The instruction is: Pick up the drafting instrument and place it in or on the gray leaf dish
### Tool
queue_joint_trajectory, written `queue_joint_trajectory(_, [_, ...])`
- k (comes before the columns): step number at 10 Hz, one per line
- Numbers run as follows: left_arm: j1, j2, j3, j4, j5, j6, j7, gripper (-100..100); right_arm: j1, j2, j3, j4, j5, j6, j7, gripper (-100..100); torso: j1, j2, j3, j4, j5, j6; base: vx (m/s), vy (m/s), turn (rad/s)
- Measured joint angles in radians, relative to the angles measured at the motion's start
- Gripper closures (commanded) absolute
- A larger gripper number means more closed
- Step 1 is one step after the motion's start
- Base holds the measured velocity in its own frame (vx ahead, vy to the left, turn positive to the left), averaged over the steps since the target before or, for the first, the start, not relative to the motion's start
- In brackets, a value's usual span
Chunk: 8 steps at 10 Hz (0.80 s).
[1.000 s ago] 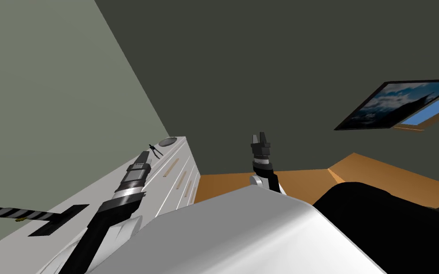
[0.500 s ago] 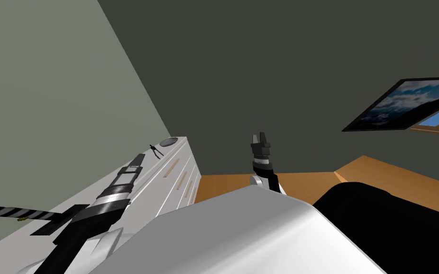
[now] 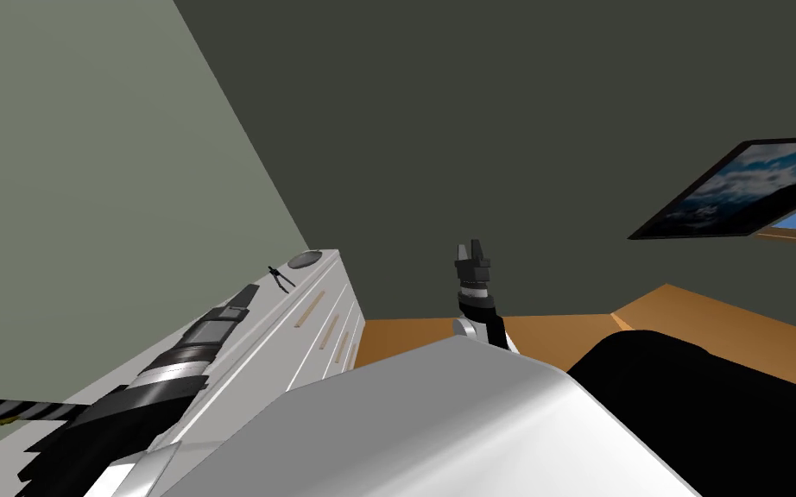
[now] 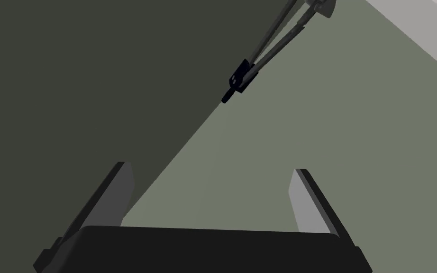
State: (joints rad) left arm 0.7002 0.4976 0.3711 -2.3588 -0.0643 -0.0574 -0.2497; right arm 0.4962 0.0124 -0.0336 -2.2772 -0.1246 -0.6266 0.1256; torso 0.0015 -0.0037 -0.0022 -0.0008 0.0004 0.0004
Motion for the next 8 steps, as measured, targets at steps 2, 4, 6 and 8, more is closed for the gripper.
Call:
queue_joint_trajectory(2, [0.040, 0.042, 0.024, -0.010, -0.024, 0.007, -0.016, -100, 0.000, 0.000, 0.000, 0.000, 0.000, 0.000, 0.000, 0, 0.001, 0.000, 0.000, 0.000, 0.000, 0.000, 0.062, 0.026, -0.033])
queue_joint_trajectory(4, [0.082, 0.078, 0.041, -0.020, -0.051, 0.007, -0.031, -100, 0.000, 0.000, 0.000, 0.000, 0.000, 0.000, 0.000, 0, 0.001, 0.000, 0.000, 0.000, 0.000, 0.000, 0.053, 0.037, -0.053])
queue_joint_trajectory(6, [0.120, 0.115, 0.057, -0.029, -0.076, 0.007, -0.042, -100, 0.000, 0.000, 0.000, 0.000, 0.000, 0.000, 0.000, 0, 0.001, 0.000, 0.000, 0.000, 0.000, 0.000, 0.061, 0.035, -0.052])
queue_joint_trajectory(8, [0.160, 0.146, 0.068, -0.035, -0.102, -0.001, -0.051, -100, 0.000, 0.000, 0.000, 0.000, 0.000, 0.000, 0.000, 0, 0.001, -0.001, -0.001, 0.000, 0.000, 0.000, 0.073, 0.042, -0.062])
